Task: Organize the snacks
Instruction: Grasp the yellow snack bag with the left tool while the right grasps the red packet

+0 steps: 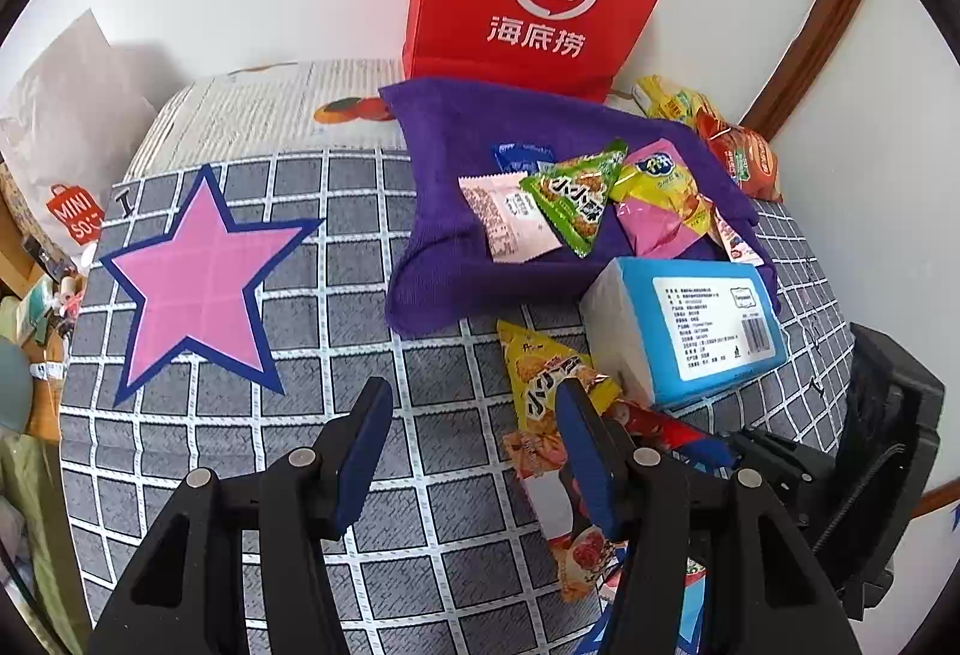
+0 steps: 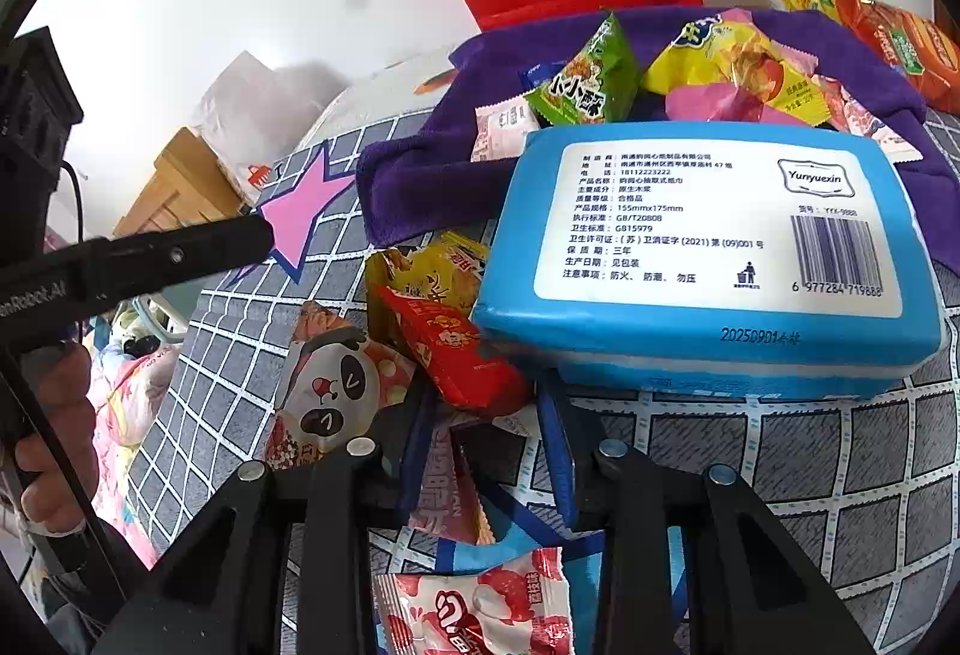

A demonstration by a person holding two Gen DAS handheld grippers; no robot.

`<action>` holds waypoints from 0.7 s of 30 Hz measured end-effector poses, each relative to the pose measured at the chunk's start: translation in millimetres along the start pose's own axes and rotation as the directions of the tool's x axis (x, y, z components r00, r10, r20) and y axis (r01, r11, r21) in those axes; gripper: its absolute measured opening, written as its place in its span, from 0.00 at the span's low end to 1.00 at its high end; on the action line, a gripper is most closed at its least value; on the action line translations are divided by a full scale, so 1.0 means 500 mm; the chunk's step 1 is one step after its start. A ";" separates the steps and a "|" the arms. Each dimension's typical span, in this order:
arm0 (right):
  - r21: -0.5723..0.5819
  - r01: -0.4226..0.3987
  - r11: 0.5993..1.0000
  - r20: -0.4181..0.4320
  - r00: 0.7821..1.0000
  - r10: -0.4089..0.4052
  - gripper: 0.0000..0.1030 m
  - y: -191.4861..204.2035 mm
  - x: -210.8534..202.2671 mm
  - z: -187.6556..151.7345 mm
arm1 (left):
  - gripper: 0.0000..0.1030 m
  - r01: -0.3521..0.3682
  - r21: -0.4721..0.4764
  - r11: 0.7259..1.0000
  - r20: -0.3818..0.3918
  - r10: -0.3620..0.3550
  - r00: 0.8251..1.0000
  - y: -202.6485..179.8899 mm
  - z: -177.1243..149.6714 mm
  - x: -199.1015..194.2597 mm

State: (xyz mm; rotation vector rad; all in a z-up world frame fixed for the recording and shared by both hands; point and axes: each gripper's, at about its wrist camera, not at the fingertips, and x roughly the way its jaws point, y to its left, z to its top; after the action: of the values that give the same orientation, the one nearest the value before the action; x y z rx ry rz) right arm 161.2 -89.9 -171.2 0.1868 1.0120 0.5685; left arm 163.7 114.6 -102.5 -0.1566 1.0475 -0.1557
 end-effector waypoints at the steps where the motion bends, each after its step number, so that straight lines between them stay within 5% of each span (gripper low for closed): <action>1: -0.003 0.003 1.000 0.003 1.000 -0.003 0.32 0.001 -0.003 -0.002 | 0.52 0.001 0.000 1.000 -0.002 -0.001 1.000 -0.001 -0.002 0.002; 12: 0.019 0.097 0.995 0.062 0.993 -0.098 0.29 -0.054 -0.118 -0.048 | 0.52 0.035 0.053 0.998 -0.037 -0.033 0.999 -0.059 -0.003 0.041; 16: 0.023 0.133 0.991 0.046 0.990 -0.134 0.15 -0.091 -0.151 -0.074 | 0.52 0.040 0.079 0.996 -0.066 -0.034 0.997 -0.080 -0.007 0.067; 21: 0.037 0.157 0.987 0.013 0.987 -0.157 0.15 -0.128 -0.153 -0.103 | 0.52 0.009 0.096 0.995 -0.104 0.001 0.995 -0.097 -0.009 0.105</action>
State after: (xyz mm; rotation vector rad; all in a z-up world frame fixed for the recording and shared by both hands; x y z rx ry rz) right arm 110.3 -189.8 -166.9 0.1418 1.0120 0.4046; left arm 182.7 56.2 -139.3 -0.0634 1.1415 -0.2198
